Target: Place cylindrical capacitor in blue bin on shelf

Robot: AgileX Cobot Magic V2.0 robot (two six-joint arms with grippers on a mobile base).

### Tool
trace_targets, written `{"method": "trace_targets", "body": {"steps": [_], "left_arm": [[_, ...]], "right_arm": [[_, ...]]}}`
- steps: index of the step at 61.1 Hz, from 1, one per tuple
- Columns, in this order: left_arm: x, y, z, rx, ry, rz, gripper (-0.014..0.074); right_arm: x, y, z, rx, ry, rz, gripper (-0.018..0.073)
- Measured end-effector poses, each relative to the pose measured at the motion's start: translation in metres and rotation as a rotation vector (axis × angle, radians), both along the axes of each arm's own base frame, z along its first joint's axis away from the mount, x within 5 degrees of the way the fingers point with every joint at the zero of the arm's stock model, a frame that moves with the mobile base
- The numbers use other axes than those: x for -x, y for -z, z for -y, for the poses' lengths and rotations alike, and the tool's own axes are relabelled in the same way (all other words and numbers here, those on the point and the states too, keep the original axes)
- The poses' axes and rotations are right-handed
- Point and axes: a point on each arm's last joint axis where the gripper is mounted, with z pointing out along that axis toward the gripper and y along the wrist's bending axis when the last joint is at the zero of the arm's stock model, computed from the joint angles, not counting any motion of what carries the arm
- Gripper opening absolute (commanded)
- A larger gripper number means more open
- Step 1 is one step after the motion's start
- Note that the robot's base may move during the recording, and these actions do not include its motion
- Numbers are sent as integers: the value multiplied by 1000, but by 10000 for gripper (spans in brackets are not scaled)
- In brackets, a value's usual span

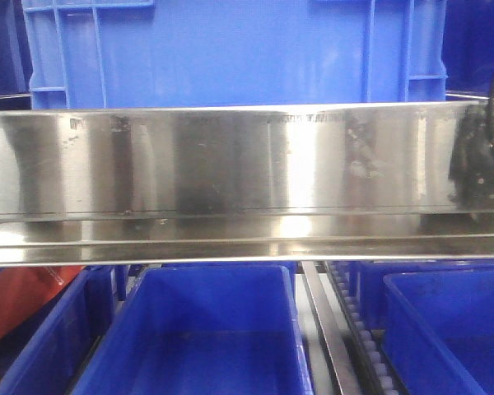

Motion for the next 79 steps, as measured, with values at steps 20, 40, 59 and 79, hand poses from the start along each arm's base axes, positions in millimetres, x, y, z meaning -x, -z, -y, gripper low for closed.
{"method": "trace_targets", "body": {"steps": [20,40,59,79], "left_arm": [[1,0,1,14,9,-6,-111],[1,0,1,17,11,-8,-111],[1,0,1,17,11,-8,-111],[1,0,1,19,12,-8,-111]], "right_arm": [[-12,21,-7,29,-1,-53,484],[-6,11,-3,16,-1,-33,351],[53,-58,29,-58,-5,94,-139],[145,-73,83,-141,30,261,-162]]}}
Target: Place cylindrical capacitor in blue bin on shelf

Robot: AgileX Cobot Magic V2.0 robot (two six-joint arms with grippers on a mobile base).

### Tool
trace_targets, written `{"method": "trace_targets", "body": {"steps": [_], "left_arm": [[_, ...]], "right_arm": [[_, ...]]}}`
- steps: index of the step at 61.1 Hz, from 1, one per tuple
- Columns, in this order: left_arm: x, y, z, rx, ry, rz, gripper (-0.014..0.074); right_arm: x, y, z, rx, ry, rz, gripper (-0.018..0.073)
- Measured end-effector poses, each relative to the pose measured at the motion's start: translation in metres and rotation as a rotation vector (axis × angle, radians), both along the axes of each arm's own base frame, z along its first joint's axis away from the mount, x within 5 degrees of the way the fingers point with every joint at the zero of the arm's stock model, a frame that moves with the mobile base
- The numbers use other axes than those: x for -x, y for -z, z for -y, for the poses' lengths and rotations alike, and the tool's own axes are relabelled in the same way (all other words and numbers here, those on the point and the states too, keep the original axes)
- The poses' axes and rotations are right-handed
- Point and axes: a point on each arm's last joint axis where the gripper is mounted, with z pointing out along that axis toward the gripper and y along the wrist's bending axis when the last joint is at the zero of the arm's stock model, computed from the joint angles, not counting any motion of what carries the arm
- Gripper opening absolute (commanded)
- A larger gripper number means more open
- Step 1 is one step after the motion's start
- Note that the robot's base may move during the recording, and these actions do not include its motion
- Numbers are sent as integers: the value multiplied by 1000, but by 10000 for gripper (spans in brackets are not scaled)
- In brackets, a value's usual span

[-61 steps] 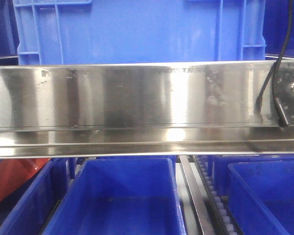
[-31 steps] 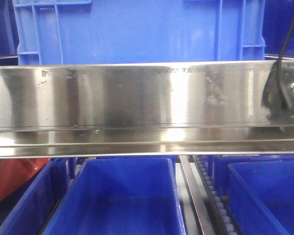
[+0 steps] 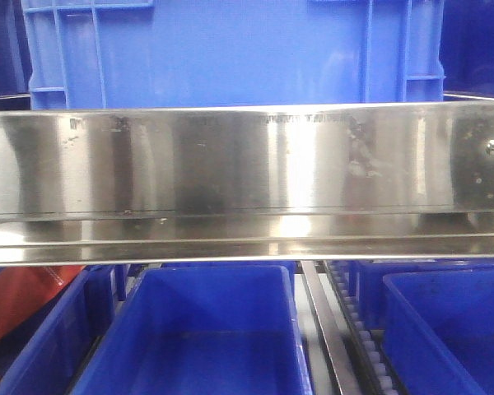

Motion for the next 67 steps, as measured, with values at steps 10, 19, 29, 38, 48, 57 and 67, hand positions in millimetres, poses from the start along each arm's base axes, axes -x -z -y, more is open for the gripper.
{"method": "trace_targets", "body": {"steps": [10,19,29,38,48,57,67], "left_arm": [[0,0,0,-1,-1,1,-111],[0,0,0,-4,-3,2,-111],[0,0,-1,-10,-6,4,-111],[-1,0,-1,-16,-10,7,-111],[-1,0,-1,-17,-11,8,-111],[-1,0,-1,-17,-11,8,-111],[-1,0,-1,-17,-11,8,-111]], "right_arm": [[41,36,25,-40,20,55,-162],[72,81,44,-69,39,92,-162],[102,122,61,-103,53,144,-162],[118,152,71,-134,65,194,-162],[127,169,77,-173,76,258,-162],[127,170,78,-181,79,270,-162],[127,170,78,-185,80,277,-162]]}}
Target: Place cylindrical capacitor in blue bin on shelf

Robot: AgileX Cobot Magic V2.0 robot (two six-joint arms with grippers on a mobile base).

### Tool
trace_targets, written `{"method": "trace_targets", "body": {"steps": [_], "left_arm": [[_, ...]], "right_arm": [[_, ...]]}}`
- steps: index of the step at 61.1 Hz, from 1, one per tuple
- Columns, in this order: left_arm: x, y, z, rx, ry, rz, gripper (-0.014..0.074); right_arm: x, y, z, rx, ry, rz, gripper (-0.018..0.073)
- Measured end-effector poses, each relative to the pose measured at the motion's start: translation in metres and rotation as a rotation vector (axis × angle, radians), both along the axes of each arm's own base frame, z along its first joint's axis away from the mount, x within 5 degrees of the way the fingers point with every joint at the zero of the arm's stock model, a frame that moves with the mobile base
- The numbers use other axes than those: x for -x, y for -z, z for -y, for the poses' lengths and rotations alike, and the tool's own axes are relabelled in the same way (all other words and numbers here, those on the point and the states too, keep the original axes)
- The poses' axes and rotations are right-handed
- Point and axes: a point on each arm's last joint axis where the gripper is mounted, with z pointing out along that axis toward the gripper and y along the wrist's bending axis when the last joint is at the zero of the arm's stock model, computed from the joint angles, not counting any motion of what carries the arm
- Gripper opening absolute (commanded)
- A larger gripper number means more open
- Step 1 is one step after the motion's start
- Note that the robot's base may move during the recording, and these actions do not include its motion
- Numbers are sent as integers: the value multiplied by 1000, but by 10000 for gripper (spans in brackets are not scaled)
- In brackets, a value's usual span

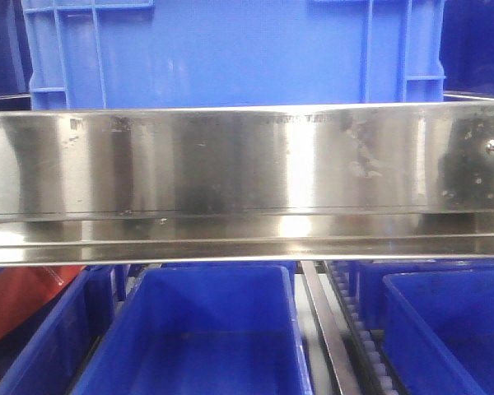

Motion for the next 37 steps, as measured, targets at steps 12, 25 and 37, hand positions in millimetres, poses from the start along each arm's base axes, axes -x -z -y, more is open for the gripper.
{"method": "trace_targets", "body": {"steps": [12,25,37], "left_arm": [[0,0,0,0,0,0,-111],[0,0,0,-1,-1,1,-111],[-5,9,-5,-27,-92,43,-111]], "right_arm": [[0,0,0,-2,1,4,-162],[0,0,0,-2,1,4,-162],[0,0,0,-2,1,4,-162]]}}
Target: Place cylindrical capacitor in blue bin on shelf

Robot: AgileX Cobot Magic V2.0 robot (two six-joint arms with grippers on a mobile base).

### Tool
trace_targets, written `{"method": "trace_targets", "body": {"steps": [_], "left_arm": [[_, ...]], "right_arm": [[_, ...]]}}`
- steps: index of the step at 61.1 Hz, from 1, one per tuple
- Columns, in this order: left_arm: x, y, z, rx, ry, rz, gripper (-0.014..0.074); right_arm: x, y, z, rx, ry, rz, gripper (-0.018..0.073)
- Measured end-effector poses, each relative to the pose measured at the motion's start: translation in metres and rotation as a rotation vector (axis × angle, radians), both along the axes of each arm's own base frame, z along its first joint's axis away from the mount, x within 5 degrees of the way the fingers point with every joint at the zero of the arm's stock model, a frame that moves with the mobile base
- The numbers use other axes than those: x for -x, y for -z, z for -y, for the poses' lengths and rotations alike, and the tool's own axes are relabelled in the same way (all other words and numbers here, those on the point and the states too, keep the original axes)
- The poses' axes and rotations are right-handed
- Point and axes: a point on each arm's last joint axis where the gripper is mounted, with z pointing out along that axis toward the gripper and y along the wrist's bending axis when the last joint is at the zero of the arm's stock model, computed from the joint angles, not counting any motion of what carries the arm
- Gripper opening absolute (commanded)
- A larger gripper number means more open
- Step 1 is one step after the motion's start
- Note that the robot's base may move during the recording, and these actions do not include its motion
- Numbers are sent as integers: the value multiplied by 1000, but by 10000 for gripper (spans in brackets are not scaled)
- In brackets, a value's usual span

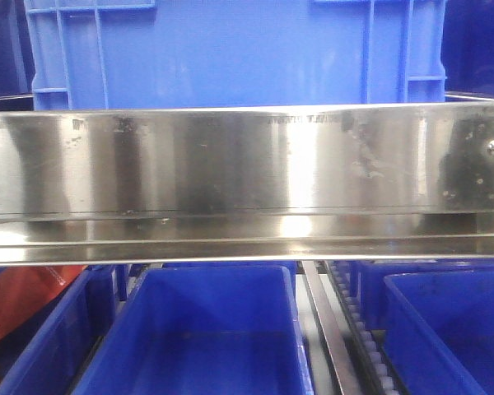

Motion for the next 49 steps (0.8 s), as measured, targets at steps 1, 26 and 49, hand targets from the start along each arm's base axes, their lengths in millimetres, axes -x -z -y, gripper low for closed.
{"method": "trace_targets", "body": {"steps": [1,26,49], "left_arm": [[0,1,-1,3,-19,17,-111],[-6,108,-12,33,-276,150,-111],[-17,168,-12,13,-285,180,-111]], "right_arm": [[0,0,0,0,0,0,-162],[0,0,0,0,0,0,-162],[0,0,0,-2,0,3,-162]]}}
